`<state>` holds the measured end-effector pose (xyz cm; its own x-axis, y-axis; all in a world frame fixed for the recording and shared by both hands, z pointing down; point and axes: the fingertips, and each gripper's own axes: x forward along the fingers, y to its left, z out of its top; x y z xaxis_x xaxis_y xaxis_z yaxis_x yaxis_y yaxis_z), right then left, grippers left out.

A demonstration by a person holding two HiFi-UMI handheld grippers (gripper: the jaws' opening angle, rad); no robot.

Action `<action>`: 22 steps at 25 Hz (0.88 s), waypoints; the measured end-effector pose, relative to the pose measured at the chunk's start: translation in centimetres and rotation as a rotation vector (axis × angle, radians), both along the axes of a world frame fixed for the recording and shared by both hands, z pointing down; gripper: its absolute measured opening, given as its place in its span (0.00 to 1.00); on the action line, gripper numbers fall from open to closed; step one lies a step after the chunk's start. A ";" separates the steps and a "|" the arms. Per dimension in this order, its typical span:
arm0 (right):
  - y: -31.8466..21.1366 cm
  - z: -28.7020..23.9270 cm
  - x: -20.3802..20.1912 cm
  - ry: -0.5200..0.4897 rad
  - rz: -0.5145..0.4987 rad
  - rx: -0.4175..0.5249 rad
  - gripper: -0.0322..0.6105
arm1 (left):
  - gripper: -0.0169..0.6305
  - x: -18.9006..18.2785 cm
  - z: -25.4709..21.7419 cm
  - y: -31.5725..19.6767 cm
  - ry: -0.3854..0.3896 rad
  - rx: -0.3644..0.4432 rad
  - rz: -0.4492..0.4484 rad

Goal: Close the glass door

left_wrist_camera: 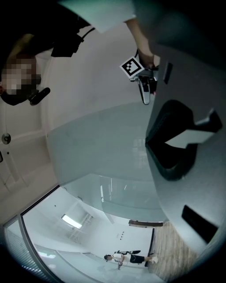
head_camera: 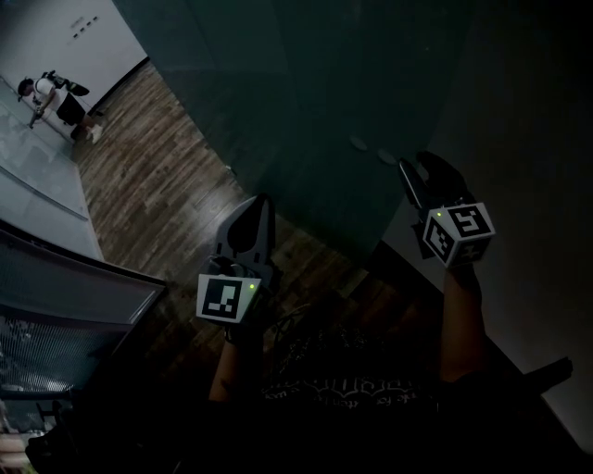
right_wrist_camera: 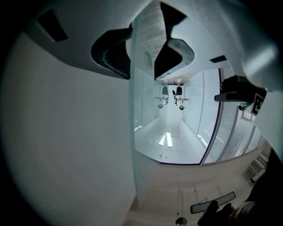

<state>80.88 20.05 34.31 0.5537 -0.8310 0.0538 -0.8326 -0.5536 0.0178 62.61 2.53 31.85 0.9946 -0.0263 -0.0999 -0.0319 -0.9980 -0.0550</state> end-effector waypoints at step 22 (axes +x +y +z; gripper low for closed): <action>-1.1 -1.2 -5.7 0.020 -0.085 0.034 0.29 | 0.03 -7.5 -0.6 -1.5 0.025 -0.010 -0.205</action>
